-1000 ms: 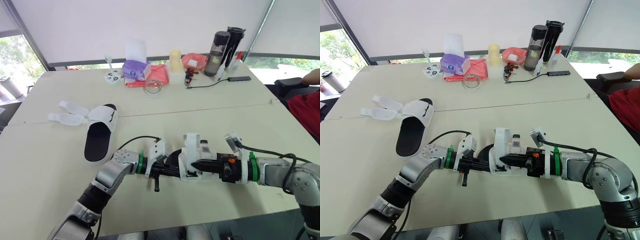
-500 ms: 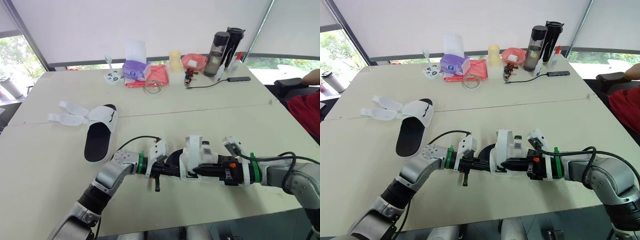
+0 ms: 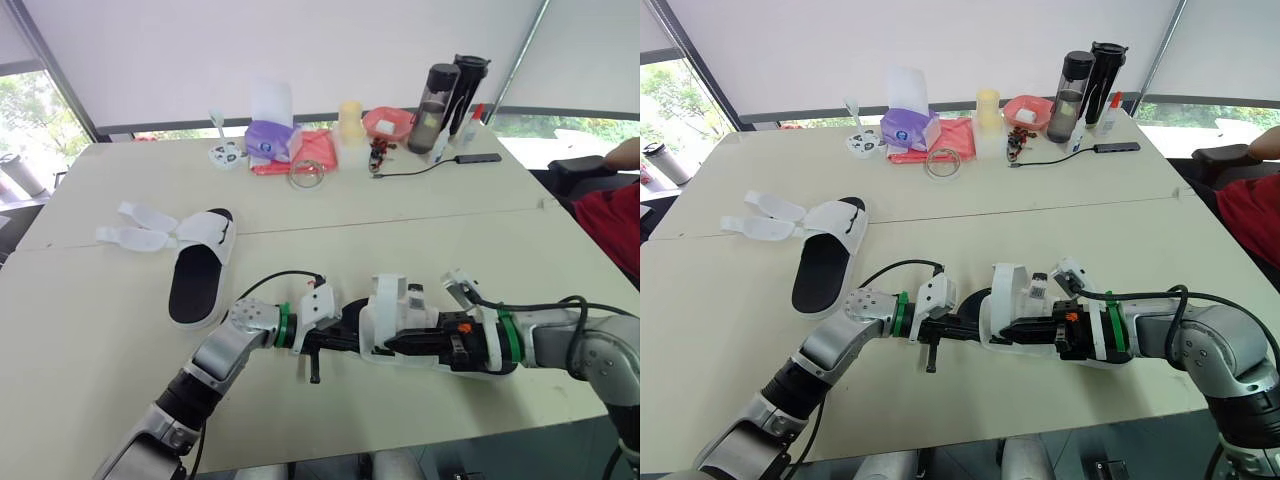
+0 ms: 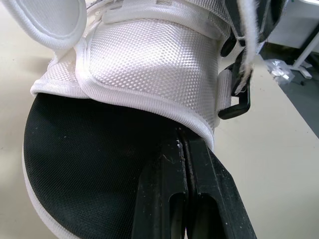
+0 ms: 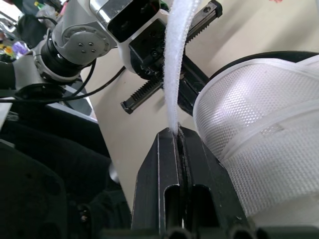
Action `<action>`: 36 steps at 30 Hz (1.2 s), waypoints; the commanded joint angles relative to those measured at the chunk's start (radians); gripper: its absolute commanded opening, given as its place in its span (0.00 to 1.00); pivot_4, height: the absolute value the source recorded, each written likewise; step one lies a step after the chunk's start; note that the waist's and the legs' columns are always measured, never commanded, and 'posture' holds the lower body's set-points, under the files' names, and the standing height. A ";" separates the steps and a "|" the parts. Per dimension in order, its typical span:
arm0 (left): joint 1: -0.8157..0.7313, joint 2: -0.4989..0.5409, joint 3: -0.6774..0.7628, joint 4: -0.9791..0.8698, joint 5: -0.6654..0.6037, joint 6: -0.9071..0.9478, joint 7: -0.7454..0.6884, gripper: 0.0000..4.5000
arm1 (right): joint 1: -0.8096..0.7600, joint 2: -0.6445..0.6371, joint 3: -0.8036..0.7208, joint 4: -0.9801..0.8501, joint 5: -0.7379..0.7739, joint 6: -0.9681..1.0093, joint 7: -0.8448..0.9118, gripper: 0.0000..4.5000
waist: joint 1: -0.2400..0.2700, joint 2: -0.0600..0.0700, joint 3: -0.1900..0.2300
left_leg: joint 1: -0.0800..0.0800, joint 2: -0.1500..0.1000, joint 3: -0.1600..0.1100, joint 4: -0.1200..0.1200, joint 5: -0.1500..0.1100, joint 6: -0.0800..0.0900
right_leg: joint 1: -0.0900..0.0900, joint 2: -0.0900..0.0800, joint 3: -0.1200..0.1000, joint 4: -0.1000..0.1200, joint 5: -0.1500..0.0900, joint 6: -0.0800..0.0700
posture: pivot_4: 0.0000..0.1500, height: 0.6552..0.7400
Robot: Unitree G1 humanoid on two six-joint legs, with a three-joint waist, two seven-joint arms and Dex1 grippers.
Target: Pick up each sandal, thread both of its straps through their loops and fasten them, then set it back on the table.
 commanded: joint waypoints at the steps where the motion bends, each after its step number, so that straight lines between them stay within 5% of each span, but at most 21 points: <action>1: 0.022 0.016 -0.004 0.017 0.033 0.021 0.028 0.00 | 0.007 0.004 0.019 -0.018 -0.003 0.012 0.001 0.00 | 0.000 0.000 0.000 | 0.000 0.000 0.000 0.000 0.000 0.000 | 0.000 0.000 0.000 0.000 0.000 0.000 | 1.00 1.00; 36: 0.028 -0.002 0.006 0.025 0.034 0.011 0.063 0.00 | -0.002 -0.071 0.253 -0.014 -0.313 -0.037 -0.065 0.00 | -0.002 -0.007 -0.019 | 0.005 0.001 0.000 -0.001 -0.001 -0.001 | 0.004 0.000 0.000 -0.002 -0.001 0.000 | 1.00 1.00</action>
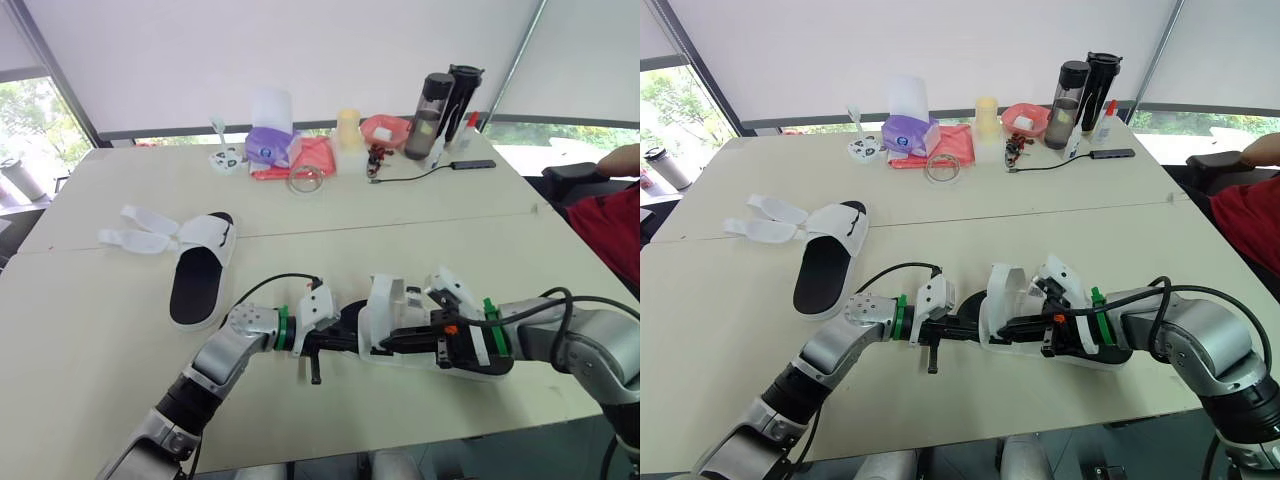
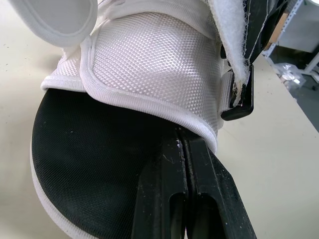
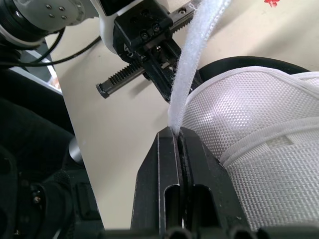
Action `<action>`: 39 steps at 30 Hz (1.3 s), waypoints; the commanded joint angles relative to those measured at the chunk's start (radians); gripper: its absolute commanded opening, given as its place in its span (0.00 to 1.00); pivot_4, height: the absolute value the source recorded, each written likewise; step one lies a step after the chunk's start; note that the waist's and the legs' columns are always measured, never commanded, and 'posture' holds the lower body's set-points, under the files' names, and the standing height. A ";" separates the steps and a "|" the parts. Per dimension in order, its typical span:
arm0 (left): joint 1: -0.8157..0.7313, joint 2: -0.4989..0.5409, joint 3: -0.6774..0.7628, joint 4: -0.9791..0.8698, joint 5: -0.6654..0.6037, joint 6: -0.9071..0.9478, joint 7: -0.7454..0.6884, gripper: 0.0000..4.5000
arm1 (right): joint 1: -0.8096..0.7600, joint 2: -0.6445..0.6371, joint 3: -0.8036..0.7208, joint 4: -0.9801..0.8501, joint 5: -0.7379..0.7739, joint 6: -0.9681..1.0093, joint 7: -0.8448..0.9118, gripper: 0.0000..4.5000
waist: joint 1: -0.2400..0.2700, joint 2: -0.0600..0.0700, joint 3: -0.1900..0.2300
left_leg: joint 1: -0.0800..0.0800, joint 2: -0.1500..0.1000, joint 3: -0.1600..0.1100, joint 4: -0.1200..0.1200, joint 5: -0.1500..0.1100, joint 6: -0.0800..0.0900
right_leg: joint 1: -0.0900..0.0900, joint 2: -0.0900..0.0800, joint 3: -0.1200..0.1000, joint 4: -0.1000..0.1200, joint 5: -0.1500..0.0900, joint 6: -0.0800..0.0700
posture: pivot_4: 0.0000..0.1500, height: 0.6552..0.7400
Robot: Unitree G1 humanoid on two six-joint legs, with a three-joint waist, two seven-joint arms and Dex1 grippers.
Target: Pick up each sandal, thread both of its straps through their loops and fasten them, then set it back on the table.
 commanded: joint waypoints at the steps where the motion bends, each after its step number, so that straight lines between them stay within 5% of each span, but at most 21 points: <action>1: 0.007 0.005 0.000 0.019 0.031 0.010 0.027 0.00 | 0.043 -0.028 0.117 0.048 -0.119 0.060 -0.065 0.00 | 0.000 -0.001 -0.002 | 0.000 0.000 0.000 0.000 0.000 0.000 | 0.000 0.000 0.000 0.000 0.000 0.000 | 1.00 1.00; 22: 0.003 -0.004 0.006 0.041 0.040 -0.004 0.035 0.00 | 0.113 -0.042 0.103 -0.013 -0.120 0.014 0.018 0.00 | 0.003 -0.005 -0.017 | 0.001 0.007 0.000 -0.005 -0.003 -0.004 | 0.006 0.001 -0.002 -0.017 0.000 0.000 | 1.00 1.00; 25: 0.001 -0.005 0.007 0.045 0.041 -0.005 0.034 0.00 | 0.117 -0.027 0.074 0.004 -0.115 0.002 0.029 0.20 | 0.002 -0.005 -0.016 | 0.001 0.006 0.001 -0.008 -0.001 -0.002 | 0.006 0.000 -0.002 -0.018 0.000 0.000 | 1.00 1.00; 32: 0.000 -0.005 0.008 0.050 0.042 -0.008 0.035 0.00 | 0.157 -0.024 -0.054 0.004 -0.072 -0.037 0.045 0.96 | 0.004 -0.004 -0.015 | 0.001 0.006 0.002 -0.009 -0.001 -0.002 | 0.005 0.001 -0.003 -0.017 0.000 0.000 | 1.00 1.00; 39: 0.002 -0.006 0.007 0.050 0.037 -0.003 0.028 0.00 | 0.292 -0.033 -0.262 -0.090 0.038 -0.055 0.051 0.98 | 0.028 -0.003 -0.012 | -0.001 0.006 0.004 -0.009 -0.001 -0.002 | 0.003 0.000 -0.002 -0.018 0.000 0.000 | 1.00 1.00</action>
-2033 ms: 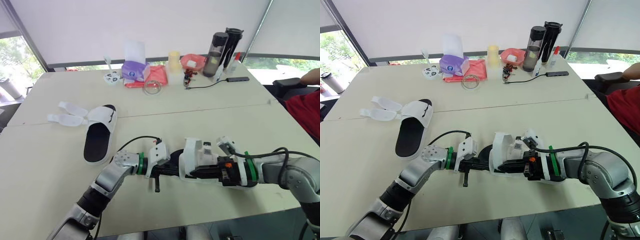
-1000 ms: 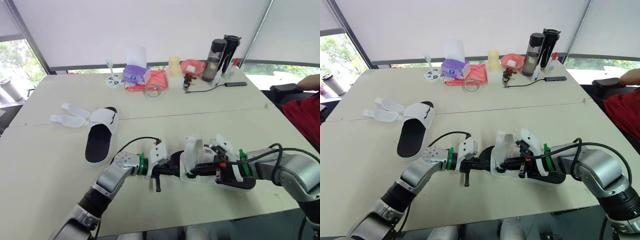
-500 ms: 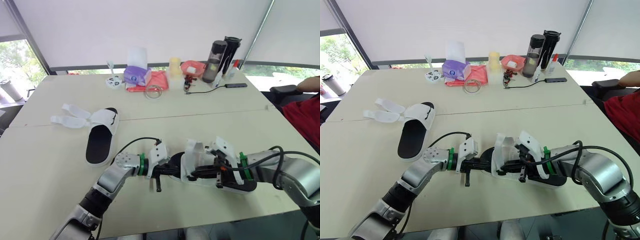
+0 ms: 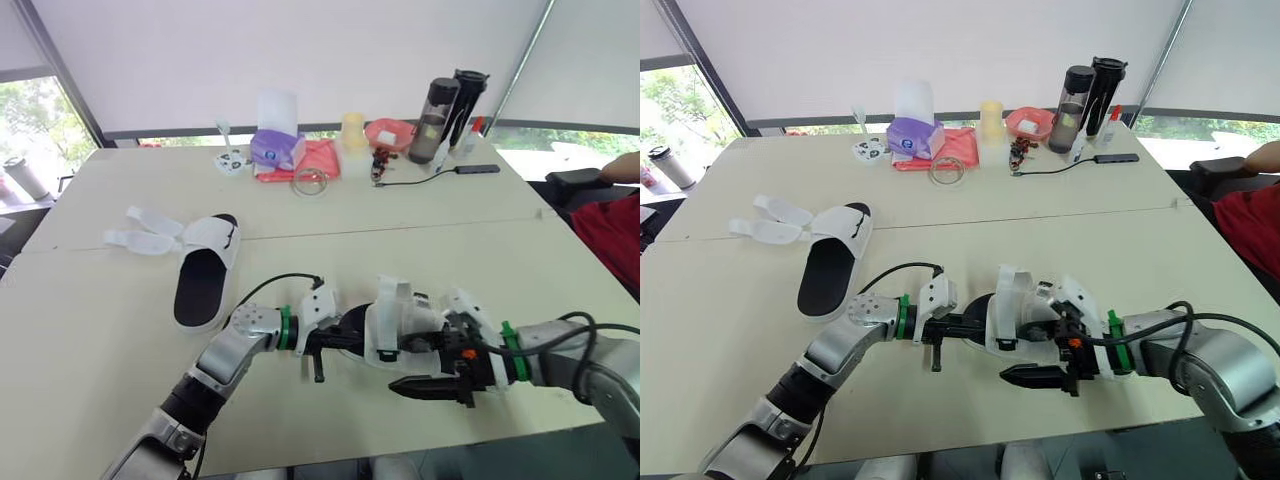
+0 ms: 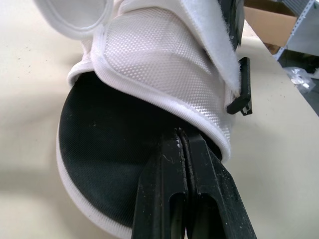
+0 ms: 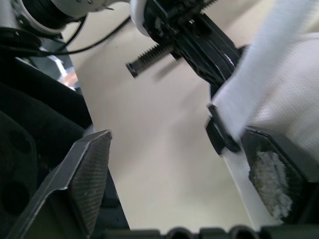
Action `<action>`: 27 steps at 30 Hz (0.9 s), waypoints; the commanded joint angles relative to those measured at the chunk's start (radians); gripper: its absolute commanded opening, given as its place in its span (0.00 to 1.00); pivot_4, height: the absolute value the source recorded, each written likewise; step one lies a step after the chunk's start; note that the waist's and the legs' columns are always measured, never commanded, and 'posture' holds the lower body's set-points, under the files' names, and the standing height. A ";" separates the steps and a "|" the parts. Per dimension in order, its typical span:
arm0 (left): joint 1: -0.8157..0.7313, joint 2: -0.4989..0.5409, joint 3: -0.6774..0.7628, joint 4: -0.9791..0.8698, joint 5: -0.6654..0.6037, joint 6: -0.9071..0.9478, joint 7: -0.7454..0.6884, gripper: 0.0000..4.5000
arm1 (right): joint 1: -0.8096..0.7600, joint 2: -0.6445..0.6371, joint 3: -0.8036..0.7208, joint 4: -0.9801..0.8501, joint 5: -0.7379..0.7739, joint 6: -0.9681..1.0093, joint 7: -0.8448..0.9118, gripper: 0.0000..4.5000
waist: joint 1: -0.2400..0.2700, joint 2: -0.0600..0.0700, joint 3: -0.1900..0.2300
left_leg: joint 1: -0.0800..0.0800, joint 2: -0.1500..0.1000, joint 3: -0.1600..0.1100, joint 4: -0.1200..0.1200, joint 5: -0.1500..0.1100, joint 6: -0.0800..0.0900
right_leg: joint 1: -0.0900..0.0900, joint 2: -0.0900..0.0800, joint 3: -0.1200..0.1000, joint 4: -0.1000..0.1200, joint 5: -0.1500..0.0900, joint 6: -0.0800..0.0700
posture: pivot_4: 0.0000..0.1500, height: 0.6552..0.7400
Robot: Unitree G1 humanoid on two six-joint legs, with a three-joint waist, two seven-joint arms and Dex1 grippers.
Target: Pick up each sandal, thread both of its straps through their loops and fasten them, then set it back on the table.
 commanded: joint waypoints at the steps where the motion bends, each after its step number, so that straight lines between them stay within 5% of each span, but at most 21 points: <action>1: 0.005 0.017 0.006 0.024 0.021 0.017 0.010 0.00 | 0.048 0.010 -0.102 0.008 0.049 0.036 -0.044 0.98 | 0.002 0.001 0.001 | 0.000 0.000 0.000 0.000 0.000 0.000 | 0.000 0.000 0.000 0.000 0.000 0.000 | 1.00 1.00; 10: 0.008 0.012 0.010 0.004 -0.029 0.065 -0.038 0.00 | 0.211 0.060 -0.324 -0.094 0.475 0.182 -0.175 0.98 | 0.001 0.005 0.006 | -0.003 -0.002 0.000 -0.002 0.000 0.001 | -0.005 0.001 0.000 0.002 0.000 0.000 | 1.00 1.00; 27: 0.003 0.016 0.005 -0.012 -0.039 0.106 -0.074 0.00 | 0.272 0.212 -0.104 -0.167 0.240 0.021 -0.428 0.98 | 0.000 0.006 0.009 | -0.003 -0.003 0.000 -0.007 0.000 0.001 | -0.008 0.001 0.000 0.002 0.000 -0.001 | 1.00 1.00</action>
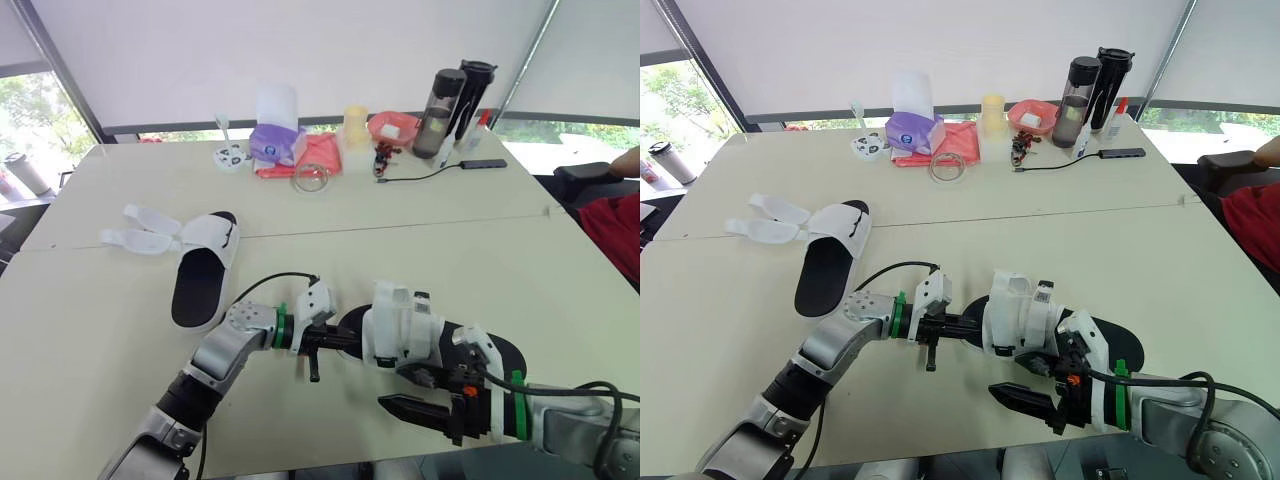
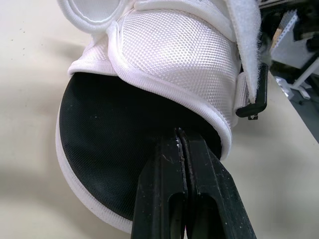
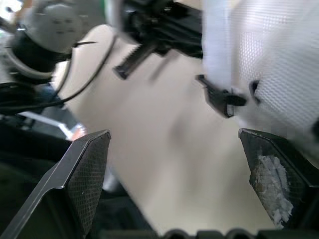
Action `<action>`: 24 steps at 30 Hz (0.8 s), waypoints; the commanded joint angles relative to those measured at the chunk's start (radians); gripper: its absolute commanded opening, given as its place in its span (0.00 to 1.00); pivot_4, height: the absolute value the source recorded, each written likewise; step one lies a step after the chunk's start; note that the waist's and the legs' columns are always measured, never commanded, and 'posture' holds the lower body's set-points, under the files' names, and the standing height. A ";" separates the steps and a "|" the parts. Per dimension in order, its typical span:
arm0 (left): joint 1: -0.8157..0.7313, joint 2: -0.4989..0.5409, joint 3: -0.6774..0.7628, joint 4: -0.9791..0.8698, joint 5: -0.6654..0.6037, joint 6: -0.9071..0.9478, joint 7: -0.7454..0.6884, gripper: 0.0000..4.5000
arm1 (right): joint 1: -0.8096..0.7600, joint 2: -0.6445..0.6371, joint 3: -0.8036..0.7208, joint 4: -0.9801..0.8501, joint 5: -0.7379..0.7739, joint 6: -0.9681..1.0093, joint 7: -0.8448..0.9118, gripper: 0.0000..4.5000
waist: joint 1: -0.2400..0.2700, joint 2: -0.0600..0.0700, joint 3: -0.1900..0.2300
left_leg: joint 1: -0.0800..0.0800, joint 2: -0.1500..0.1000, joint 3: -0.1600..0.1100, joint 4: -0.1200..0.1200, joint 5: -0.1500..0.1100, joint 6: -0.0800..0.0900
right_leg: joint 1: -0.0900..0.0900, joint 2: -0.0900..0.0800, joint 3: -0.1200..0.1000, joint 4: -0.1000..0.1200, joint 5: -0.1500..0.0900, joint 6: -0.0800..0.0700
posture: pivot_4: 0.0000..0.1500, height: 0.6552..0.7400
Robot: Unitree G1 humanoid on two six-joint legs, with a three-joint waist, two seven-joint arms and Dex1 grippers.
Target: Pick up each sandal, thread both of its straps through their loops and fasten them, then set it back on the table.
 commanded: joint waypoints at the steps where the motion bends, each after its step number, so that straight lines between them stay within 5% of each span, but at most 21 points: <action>1: 0.008 0.007 -0.018 0.003 0.005 0.021 -0.009 0.00 | -0.009 0.021 0.000 -0.001 -0.012 -0.031 -0.022 0.98 | 0.000 0.000 0.000 | 0.000 0.000 0.000 0.000 0.000 0.000 | 0.000 0.000 0.000 0.000 0.000 0.000 | 1.00 1.00; 24: 0.007 -0.004 -0.011 0.014 0.012 0.021 0.004 0.00 | -0.014 0.212 -0.058 0.046 0.226 -0.094 -0.275 0.98 | -0.003 0.003 0.002 | 0.001 0.001 0.000 0.001 0.000 0.000 | 0.000 0.001 0.001 0.002 0.000 -0.001 | 1.00 1.00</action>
